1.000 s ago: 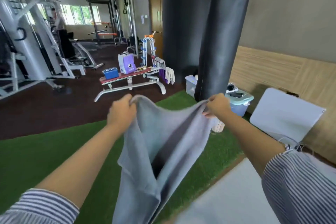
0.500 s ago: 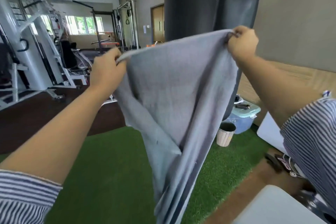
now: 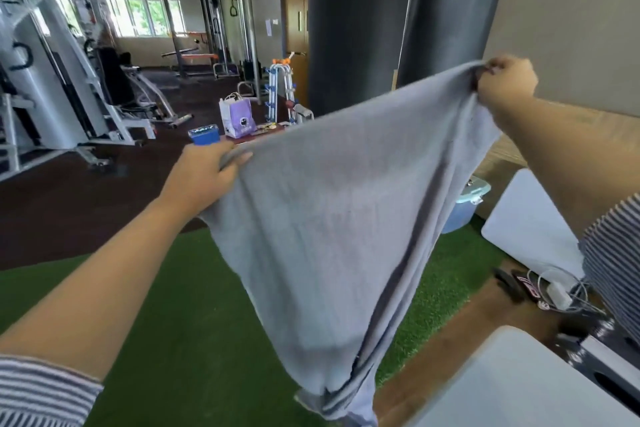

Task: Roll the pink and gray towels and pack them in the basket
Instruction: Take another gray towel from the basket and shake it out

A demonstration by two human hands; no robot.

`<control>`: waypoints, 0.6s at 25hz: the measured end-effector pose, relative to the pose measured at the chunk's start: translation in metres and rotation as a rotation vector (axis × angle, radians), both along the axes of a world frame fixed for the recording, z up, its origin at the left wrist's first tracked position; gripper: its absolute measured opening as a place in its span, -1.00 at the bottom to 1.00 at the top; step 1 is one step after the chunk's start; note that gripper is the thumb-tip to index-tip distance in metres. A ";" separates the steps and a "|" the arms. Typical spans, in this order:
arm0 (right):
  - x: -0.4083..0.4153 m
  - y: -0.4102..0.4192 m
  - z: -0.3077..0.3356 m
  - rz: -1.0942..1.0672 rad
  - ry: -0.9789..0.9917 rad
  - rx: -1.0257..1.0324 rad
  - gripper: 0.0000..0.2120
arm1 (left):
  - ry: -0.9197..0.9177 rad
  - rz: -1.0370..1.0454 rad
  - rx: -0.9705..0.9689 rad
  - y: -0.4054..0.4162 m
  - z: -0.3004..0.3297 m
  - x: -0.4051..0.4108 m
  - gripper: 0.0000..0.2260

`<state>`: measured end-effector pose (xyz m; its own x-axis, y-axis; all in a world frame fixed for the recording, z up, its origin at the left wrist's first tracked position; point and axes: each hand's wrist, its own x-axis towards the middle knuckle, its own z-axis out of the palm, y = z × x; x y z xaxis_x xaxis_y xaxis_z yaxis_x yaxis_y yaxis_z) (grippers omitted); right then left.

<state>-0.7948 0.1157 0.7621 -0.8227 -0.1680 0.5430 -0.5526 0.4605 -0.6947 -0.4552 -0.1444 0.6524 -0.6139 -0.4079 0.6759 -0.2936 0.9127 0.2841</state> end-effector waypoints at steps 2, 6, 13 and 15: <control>-0.002 0.006 -0.040 0.023 -0.043 0.169 -0.74 | -0.094 0.000 0.050 0.006 -0.040 0.008 -0.61; -0.017 0.013 -0.125 0.039 -0.189 0.300 -0.77 | -0.232 -0.018 0.195 0.016 -0.113 0.009 -0.62; -0.048 0.015 -0.222 -0.056 -0.410 0.217 -0.82 | -0.231 -0.077 0.421 0.027 -0.181 -0.022 -0.61; -0.054 0.028 -0.237 -0.071 -0.437 0.202 -0.84 | -0.229 -0.087 0.472 0.038 -0.192 -0.032 -0.62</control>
<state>-0.8485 0.1433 0.5255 -0.9797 -0.1699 0.1062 -0.1913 0.6360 -0.7476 -0.4872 -0.1060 0.4604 -0.7695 -0.5759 0.2762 -0.3247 0.7251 0.6072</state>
